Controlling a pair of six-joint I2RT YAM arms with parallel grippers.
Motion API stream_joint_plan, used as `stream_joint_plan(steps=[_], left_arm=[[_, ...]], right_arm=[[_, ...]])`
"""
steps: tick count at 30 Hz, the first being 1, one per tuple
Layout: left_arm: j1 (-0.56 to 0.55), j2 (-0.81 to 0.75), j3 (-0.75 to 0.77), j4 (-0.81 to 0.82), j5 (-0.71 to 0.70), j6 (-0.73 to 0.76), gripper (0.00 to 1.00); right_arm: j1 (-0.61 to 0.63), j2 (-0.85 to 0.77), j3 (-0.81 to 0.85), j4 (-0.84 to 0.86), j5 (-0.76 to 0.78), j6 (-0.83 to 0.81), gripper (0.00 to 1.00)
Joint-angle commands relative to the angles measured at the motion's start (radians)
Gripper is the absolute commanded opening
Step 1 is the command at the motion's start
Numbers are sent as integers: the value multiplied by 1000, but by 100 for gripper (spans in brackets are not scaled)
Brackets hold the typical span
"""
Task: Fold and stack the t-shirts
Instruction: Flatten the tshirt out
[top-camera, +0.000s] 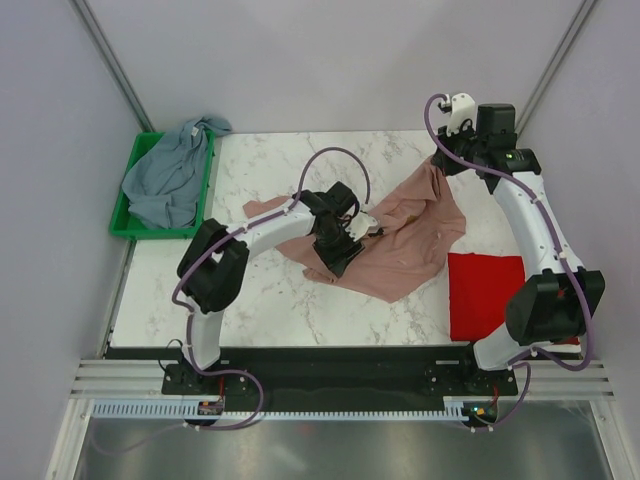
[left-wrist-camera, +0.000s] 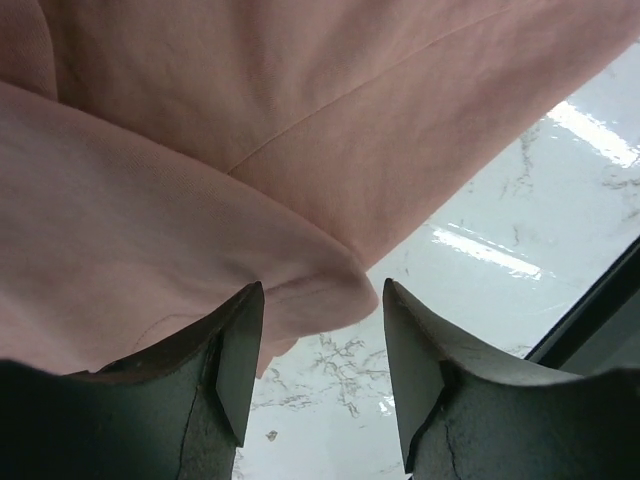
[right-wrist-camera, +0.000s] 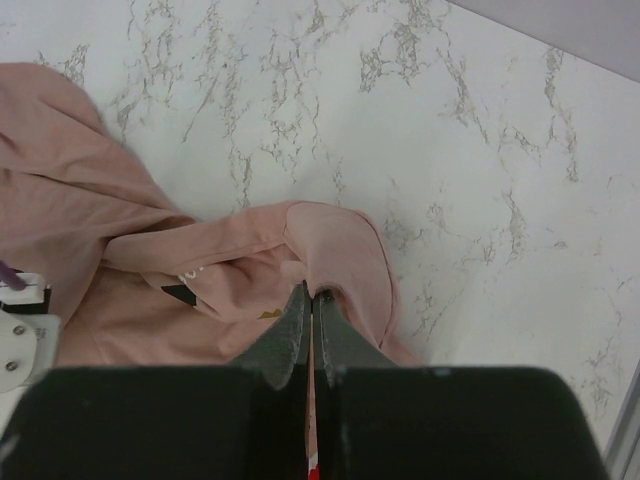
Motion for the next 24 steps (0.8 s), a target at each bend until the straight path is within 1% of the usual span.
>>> stream_joint_plan(steps=[1,4,5,6,7,9,10,11,12,14,16,17,18,20,21,22,24], left_arm=[[0,49,34,-5,-45,-31,58],[0,73,52,-6,-63,-28,54],[2,77,57,-10,-62,-28,52],[0,78,62,-11,-59,-30,47],[0,77,71,-13,-57,-30,35],[2,58,78,-14,-66,-28,23],[2,49,82,-16,-72,-25,10],[2,35,82,-16,-83,-24,4],[3,-3,80,-16,-89,-22,2],[7,-58,74,-20,-123,-4,2],[28,-158,68,-26,-160,37,2],[43,-195,68,-28,-201,73,2],[86,-268,71,-33,-236,87,2],[147,-333,80,-33,-255,114,2],[181,-365,98,-33,-262,140,2],[250,-406,112,-33,-272,153,2],[312,-437,164,-31,-282,191,2]], right_arm=[[-3,-40,-1,34,-23,-6,0],[-5,-41,-5,34,-24,-4,0],[-3,-43,-5,35,-23,-4,0],[-3,-46,-7,37,-21,-4,0],[-3,-47,-8,37,-20,-6,0],[-5,-52,-8,37,-18,-4,0],[-5,-54,-8,38,-18,-4,0],[-5,-54,-7,37,-15,-4,0],[-5,-55,-5,40,-15,-6,0],[-5,-55,5,38,-12,-9,0],[-5,-57,33,48,20,-9,0],[-6,-55,45,61,29,-9,0],[-6,-55,73,72,49,-7,0],[-6,-54,108,86,59,-7,0],[-8,-43,151,91,62,-12,0],[-8,-37,172,91,66,-11,0],[-6,-18,235,91,80,-9,0]])
